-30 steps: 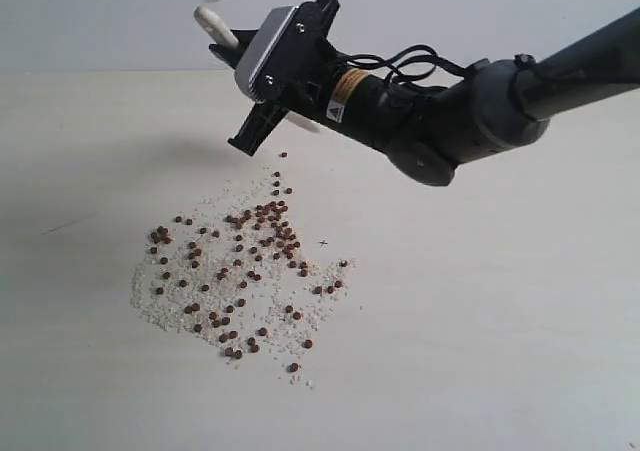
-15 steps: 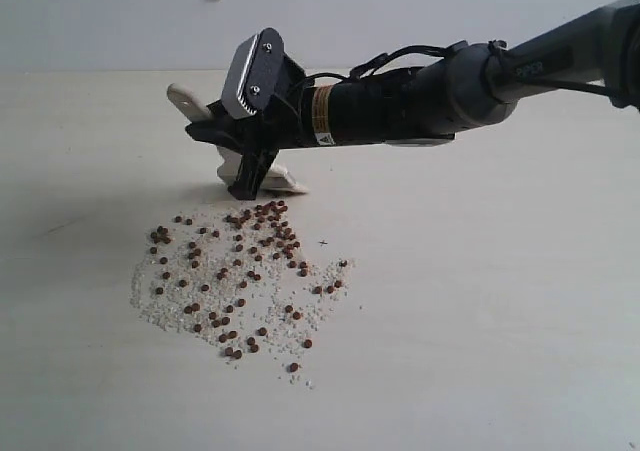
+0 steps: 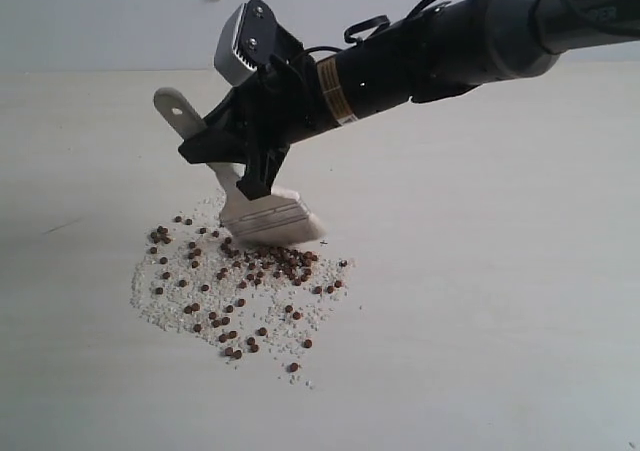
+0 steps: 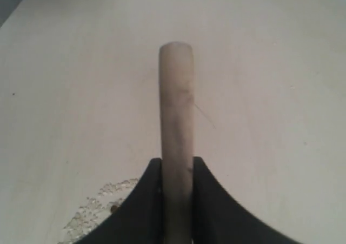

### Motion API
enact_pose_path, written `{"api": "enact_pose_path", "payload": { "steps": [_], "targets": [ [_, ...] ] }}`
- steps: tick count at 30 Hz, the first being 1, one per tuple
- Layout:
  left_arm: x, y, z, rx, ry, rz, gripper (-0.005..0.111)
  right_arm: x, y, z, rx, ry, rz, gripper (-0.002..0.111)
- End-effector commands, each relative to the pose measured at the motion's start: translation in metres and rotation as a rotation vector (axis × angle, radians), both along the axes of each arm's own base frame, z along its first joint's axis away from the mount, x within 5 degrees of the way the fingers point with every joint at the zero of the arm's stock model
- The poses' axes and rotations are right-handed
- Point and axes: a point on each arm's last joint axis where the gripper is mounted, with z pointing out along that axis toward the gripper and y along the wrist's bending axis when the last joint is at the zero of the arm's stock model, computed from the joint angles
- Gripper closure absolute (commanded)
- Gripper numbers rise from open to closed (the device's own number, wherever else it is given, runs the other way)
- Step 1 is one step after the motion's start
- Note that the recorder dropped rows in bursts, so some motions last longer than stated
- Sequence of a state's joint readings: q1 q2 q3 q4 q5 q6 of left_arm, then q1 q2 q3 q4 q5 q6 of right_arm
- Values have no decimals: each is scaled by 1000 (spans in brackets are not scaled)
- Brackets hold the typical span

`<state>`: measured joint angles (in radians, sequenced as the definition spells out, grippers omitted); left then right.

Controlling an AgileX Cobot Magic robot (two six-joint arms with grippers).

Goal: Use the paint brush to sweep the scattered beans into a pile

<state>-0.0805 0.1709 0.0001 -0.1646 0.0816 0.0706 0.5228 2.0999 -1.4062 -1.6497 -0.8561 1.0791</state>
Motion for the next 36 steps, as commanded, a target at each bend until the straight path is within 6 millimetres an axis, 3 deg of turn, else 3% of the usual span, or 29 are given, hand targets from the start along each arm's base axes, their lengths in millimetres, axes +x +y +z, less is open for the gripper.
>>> {"api": "enact_pose_path", "payload": {
  "steps": [1,5,8,11,15,21,28,36],
  "targets": [
    [-1,0,1,-9,-6,2,107,4,-3,21,1,-122,-60,108],
    [-1,0,1,-9,-6,2,107,12,0,21,70,-264,-80,108],
    [-1,0,1,-9,-6,2,107,24,2,11,138,-364,-145,108],
    [-1,0,1,-7,-7,1,107,36,4,-10,180,-451,-220,108],
    [-1,0,1,-7,-7,1,107,39,9,-38,253,-529,-181,108],
    [-1,0,1,-7,-7,1,107,51,23,-62,319,-405,-127,108],
    [-1,0,1,-7,-7,1,107,40,35,-53,333,-184,124,108],
    [-1,0,1,-7,-7,1,107,28,33,-60,161,40,258,108]
  ]
}}
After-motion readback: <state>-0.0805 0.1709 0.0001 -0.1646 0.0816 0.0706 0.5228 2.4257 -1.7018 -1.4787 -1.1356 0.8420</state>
